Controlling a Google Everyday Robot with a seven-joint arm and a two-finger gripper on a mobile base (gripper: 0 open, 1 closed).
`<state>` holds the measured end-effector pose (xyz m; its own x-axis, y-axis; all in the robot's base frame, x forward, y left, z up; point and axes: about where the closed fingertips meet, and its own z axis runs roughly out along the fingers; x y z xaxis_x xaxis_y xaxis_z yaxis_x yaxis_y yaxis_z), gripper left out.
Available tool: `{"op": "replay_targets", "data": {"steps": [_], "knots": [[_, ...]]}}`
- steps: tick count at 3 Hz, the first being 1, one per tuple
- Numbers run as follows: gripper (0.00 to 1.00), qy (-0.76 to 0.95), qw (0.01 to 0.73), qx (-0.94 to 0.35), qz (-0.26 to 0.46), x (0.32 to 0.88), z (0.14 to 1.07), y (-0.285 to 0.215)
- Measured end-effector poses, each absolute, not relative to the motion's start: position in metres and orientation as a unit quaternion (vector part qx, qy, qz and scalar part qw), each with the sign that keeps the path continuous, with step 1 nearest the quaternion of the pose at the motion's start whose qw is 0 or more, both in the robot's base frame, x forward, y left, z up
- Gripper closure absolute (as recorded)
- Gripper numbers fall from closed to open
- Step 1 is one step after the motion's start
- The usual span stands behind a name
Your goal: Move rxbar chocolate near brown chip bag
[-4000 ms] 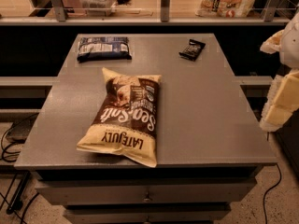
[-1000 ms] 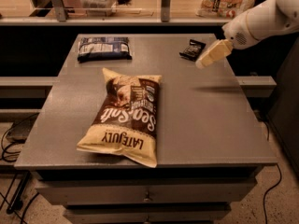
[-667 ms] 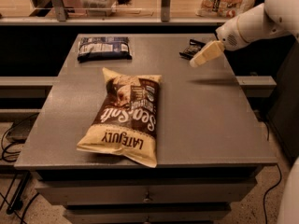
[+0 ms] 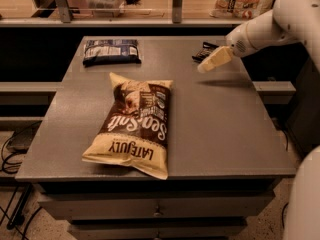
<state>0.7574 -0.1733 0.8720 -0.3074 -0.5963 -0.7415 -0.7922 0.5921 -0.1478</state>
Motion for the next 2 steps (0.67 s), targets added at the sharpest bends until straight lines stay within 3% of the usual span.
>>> {"op": "replay_targets", "data": {"steps": [2], "knots": [[0.0,0.803,0.407,-0.41,0.149,0.8,0.841,-0.157]]}}
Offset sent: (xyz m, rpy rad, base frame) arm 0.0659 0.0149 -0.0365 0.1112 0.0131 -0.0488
